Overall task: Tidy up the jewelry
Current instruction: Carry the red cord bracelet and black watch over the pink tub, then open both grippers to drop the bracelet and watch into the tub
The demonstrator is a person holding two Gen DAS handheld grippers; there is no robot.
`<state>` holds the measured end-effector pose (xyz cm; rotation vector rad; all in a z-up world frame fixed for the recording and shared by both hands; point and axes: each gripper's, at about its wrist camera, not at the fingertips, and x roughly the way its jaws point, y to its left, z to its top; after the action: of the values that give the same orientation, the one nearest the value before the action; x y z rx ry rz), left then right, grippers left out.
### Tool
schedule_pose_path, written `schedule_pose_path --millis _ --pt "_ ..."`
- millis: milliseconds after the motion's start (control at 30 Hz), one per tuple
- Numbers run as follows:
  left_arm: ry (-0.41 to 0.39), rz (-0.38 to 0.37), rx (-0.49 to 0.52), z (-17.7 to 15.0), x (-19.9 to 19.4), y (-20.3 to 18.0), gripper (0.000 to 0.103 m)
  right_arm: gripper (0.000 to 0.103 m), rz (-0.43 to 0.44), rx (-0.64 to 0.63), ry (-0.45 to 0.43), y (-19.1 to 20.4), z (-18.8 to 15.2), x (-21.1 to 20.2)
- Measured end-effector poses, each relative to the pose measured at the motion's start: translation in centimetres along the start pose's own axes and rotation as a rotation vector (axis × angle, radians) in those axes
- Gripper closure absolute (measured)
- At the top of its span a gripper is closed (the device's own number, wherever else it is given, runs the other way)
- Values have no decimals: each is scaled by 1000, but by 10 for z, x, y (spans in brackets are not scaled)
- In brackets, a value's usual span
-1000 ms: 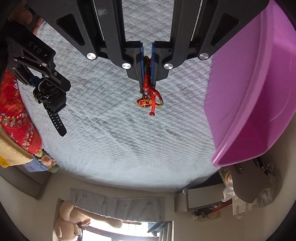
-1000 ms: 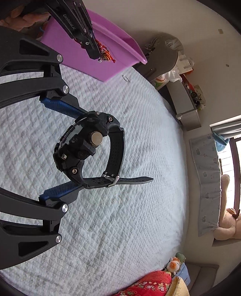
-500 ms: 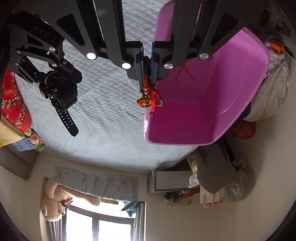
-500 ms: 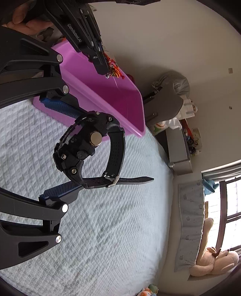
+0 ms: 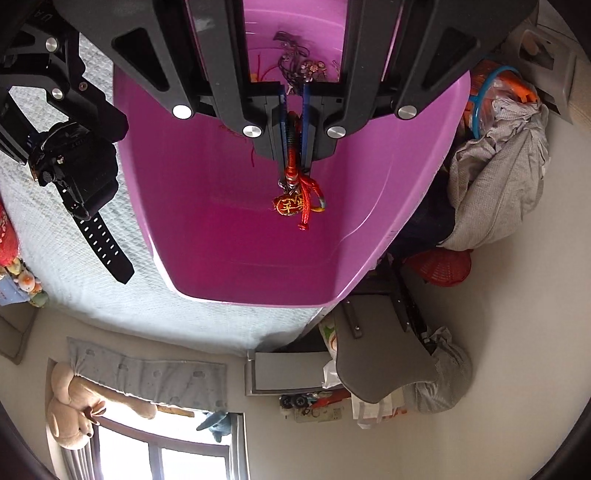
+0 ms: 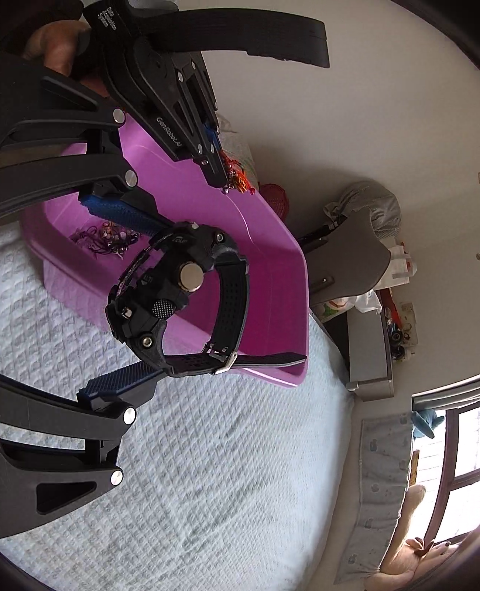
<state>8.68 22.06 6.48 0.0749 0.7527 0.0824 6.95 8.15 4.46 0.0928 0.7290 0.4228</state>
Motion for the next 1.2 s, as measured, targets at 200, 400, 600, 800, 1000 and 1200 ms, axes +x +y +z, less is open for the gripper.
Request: schedule_pose_path --millis 200,400,600,800,1000,1200 --pt "22 7 7 -3 16 11 97 39 9 -38 44 19 0 20" --pt "45 8 8 -4 25 17 97 39 3 -74 45 27 6 29" --pt "56 17 -20 0 30 24 97 39 0 -95 52 27 20 44" --pt "67 37 -44 4 36 32 97 39 -2 -105 67 30 32 58" --pt "83 51 -60 4 41 42 97 39 -16 -106 86 29 41 72" --pt "102 53 -83 6 46 49 97 39 -28 -110 107 29 44 82"
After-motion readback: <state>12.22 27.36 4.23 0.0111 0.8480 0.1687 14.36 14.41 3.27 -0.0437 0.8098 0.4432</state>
